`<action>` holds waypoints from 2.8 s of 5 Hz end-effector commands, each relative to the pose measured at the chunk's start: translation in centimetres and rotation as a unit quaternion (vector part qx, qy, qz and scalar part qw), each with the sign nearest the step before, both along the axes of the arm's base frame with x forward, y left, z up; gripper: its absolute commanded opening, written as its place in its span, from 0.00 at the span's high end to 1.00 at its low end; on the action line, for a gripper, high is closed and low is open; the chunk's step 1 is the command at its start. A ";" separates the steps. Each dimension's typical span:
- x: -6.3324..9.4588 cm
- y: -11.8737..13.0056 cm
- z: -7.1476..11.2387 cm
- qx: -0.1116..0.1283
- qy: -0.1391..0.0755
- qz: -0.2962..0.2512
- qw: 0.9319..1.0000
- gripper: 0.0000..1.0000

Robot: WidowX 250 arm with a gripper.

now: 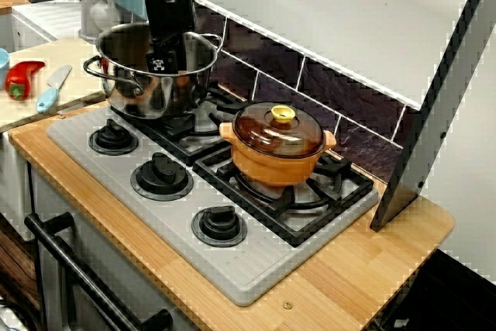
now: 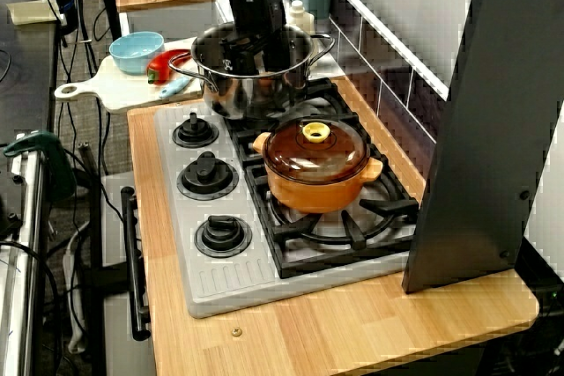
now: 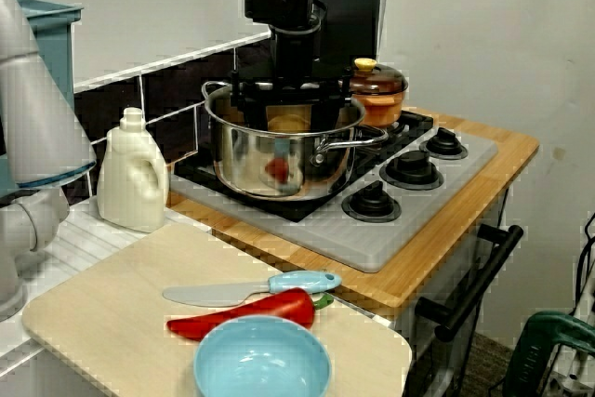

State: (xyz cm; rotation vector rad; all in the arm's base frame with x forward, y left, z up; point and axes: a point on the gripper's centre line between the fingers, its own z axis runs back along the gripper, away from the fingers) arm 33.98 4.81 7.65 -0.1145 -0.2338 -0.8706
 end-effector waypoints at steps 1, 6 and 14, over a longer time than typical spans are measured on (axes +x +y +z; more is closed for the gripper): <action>0.4 0.0 1.3 0.010 -0.026 0.001 1.000 1.00; 0.5 1.2 2.2 -0.004 -0.026 0.010 1.000 1.00; 0.9 0.6 1.7 -0.002 -0.029 0.032 0.999 0.00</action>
